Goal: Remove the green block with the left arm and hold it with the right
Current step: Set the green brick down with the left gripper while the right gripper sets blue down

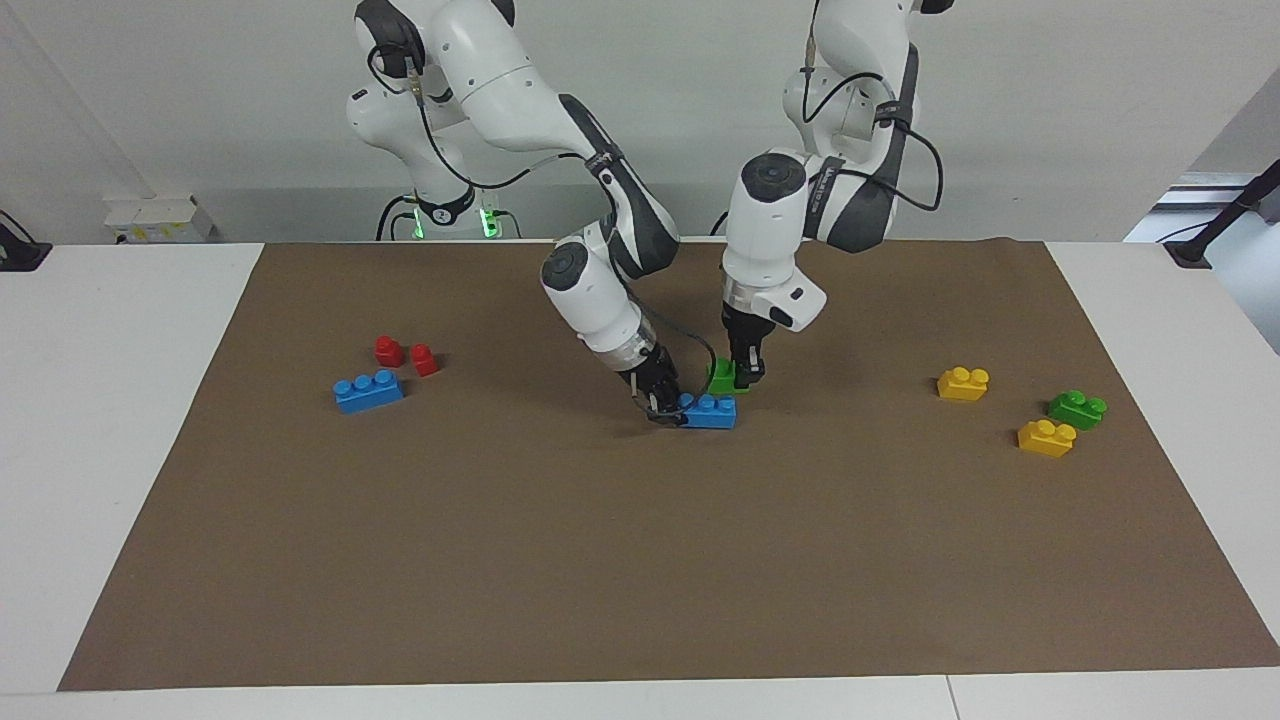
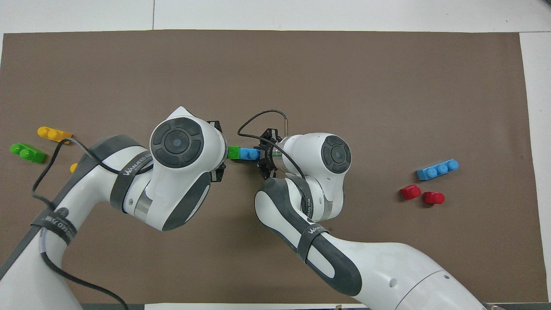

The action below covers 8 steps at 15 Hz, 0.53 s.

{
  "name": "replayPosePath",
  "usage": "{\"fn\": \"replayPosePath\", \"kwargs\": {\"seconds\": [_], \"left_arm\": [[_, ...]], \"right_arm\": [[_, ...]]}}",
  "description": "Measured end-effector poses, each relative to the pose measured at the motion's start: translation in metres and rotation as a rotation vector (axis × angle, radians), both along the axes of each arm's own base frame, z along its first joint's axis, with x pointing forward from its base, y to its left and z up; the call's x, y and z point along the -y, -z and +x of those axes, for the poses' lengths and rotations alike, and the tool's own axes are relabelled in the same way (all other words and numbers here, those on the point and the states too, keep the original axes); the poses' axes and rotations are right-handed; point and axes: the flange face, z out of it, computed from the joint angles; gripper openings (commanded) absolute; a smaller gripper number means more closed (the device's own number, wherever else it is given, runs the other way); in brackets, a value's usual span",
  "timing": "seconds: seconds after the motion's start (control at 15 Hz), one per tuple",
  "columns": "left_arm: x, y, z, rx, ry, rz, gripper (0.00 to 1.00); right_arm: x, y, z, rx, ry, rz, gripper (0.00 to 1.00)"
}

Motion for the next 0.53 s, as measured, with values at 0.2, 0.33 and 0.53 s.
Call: {"fn": "replayPosePath", "kwargs": {"seconds": [0.2, 0.33, 0.53], "left_arm": [[-0.042, -0.028, 0.008, -0.025, 0.052, -0.004, 0.0], [-0.082, -0.034, 0.021, -0.038, 0.093, 0.007, 0.0], [-0.144, -0.033, 0.043, -0.047, 0.162, 0.019, 0.0]], "right_arm": [[0.006, -0.009, 0.011, 0.002, 0.009, 0.009, 0.0], [0.027, -0.027, 0.033, -0.007, 0.0, 0.009, 0.0], [0.115, -0.084, 0.086, -0.009, -0.073, -0.005, 0.0]]}}
